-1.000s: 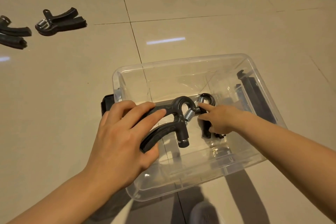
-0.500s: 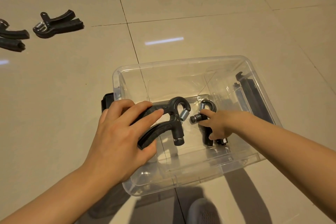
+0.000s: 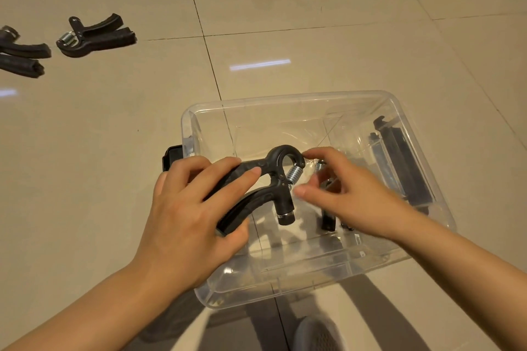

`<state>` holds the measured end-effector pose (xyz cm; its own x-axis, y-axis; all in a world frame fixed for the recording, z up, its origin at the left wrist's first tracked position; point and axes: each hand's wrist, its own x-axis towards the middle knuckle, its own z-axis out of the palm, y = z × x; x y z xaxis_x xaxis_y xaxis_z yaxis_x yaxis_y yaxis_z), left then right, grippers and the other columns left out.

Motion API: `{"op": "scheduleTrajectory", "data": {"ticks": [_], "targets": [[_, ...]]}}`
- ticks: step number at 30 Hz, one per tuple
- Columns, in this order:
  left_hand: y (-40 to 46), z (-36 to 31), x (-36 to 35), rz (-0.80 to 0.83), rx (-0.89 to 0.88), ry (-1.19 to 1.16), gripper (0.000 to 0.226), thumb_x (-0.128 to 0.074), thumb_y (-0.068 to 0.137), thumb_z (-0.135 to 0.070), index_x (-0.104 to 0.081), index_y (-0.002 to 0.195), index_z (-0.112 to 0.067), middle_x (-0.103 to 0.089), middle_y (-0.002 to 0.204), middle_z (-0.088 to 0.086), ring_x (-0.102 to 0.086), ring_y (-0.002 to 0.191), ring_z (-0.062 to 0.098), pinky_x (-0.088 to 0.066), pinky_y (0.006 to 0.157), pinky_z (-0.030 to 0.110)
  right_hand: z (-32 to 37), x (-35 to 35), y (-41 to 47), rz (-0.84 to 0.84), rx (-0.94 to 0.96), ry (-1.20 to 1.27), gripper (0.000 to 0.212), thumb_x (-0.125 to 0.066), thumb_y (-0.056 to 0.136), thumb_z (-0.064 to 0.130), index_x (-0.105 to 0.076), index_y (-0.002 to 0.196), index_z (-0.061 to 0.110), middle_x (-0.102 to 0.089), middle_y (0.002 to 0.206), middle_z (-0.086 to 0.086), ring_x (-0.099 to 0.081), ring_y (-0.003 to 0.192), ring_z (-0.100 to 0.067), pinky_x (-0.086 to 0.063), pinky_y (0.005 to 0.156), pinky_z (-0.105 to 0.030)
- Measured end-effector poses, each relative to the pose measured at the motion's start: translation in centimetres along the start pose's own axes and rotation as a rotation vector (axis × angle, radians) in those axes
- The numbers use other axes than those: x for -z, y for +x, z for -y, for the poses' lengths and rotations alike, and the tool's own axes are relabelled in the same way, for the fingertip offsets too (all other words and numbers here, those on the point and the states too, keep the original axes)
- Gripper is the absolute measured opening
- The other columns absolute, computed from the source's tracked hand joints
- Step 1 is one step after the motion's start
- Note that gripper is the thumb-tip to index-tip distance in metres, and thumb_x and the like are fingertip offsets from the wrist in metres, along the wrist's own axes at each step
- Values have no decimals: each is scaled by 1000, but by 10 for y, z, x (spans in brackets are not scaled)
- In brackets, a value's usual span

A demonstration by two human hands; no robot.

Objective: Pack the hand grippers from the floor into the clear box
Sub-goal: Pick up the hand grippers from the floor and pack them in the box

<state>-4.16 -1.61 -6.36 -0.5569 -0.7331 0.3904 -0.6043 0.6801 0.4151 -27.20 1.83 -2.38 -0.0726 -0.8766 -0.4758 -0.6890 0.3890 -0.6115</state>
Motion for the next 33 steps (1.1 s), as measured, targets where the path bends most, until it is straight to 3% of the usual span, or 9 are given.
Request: {"op": "scheduleTrajectory", "data": {"ticks": [4,7,9,12,15,21,25,29,33], "targets": [[0,-1,0,-71,13,-29,56,-71,68,-30,-56,121,-24,-64,115,1,-51,91,30,-42,78,45,15,-21,-9,-29,65,-96,100,-75,66,53,-11,142,43,-57,94,13,-62,74,-7,-53,75,-31],[-1,-1,1,-80,31,-41,57,-71,68,-31,-54,122,-25,-63,116,0,-51,91,30,-41,80,43,22,-27,-4,-97,126,-166,101,-76,71,44,-7,145,40,-58,91,12,-60,73,-7,-52,75,-33],[-1,-1,1,-79,42,-49,56,-71,69,-31,-54,122,-25,-62,117,-1,-50,92,29,-40,81,40,26,-28,-8,-123,164,-273,99,-74,73,47,-6,145,39,-58,89,13,-58,72,-7,-52,72,-32],[-1,-1,2,-81,55,-74,51,-68,70,-31,-60,120,-23,-62,117,-1,-49,92,28,-37,86,33,26,-32,-15,-193,286,-523,90,-69,73,55,-15,142,34,-53,94,14,-56,80,-10,-46,67,-28],[0,-1,4,-86,65,-102,50,-70,68,-29,-63,117,-17,-62,116,0,-49,92,27,-31,92,23,14,-30,-14,-283,541,-681,70,-72,70,44,-41,129,23,-55,98,1,-57,81,-21,-48,62,-33],[-2,0,5,-94,67,-152,54,-77,64,-27,-64,115,-15,-62,115,-1,-48,93,25,-31,93,20,-3,-19,-13,-345,946,-867,17,-62,88,13,-66,105,12,-60,111,-12,-55,96,-27,-42,77,-38],[-1,0,6,-80,76,-181,56,-76,62,-29,-62,115,-16,-62,113,-2,-49,93,23,-35,90,20,-5,-22,-21,-256,985,-961,42,-27,96,-2,-64,102,15,-58,117,-10,-56,102,-26,-45,78,-37],[-1,1,7,-58,99,-213,54,-72,64,-33,-64,114,-14,-62,114,-3,-50,94,22,-35,89,20,-1,-19,-19,-218,996,-1000,31,-36,96,2,-64,98,16,-60,115,-9,-56,103,-26,-48,72,-37],[-1,2,7,-27,115,-258,50,-65,68,-41,-65,111,-15,-59,116,-3,-48,100,19,-32,92,19,-8,-13,-26,-243,1053,-957,22,-46,94,1,-62,107,11,-63,115,-9,-57,107,-28,-51,73,-38]]}}
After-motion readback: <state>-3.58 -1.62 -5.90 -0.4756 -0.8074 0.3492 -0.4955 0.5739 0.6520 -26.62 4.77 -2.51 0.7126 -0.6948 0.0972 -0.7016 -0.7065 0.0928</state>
